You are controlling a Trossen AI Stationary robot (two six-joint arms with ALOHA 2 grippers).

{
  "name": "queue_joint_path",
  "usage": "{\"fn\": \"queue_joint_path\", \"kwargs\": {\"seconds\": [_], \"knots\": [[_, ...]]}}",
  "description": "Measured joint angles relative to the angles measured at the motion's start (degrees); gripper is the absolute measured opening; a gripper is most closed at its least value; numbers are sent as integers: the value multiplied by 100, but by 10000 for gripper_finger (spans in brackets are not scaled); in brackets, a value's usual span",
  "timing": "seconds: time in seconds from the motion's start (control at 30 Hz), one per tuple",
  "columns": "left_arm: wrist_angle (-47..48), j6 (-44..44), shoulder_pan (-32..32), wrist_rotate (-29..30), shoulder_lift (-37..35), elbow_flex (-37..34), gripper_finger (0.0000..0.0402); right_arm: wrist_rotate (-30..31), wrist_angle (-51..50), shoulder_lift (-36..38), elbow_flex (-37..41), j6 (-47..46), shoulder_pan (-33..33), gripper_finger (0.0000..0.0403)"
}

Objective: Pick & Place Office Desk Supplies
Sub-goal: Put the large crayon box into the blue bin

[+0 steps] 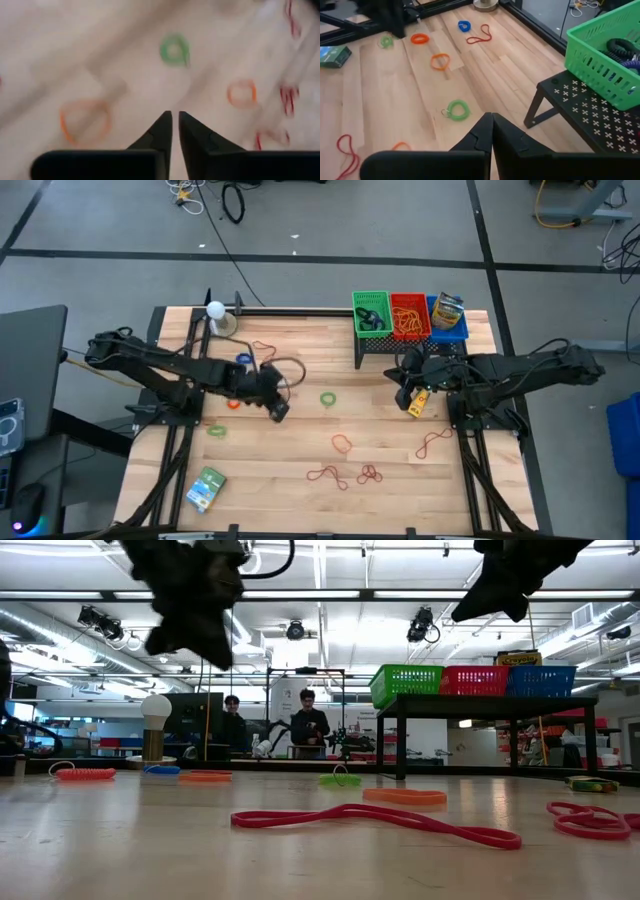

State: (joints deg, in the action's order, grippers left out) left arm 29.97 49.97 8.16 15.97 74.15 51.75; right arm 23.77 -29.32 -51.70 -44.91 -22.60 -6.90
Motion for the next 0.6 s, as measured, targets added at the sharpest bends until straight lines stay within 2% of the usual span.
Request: {"fn": "queue_joint_path", "kwargs": {"seconds": [0.2, 0.6], "knots": [[880, 1280, 824, -506, 209, -2, 96, -91, -2, 0, 0, 149, 0, 15], [1095, 4031, 2520, -1967, 996, -4, 201, -417, -15, -2, 0, 807, 0, 15]]}}
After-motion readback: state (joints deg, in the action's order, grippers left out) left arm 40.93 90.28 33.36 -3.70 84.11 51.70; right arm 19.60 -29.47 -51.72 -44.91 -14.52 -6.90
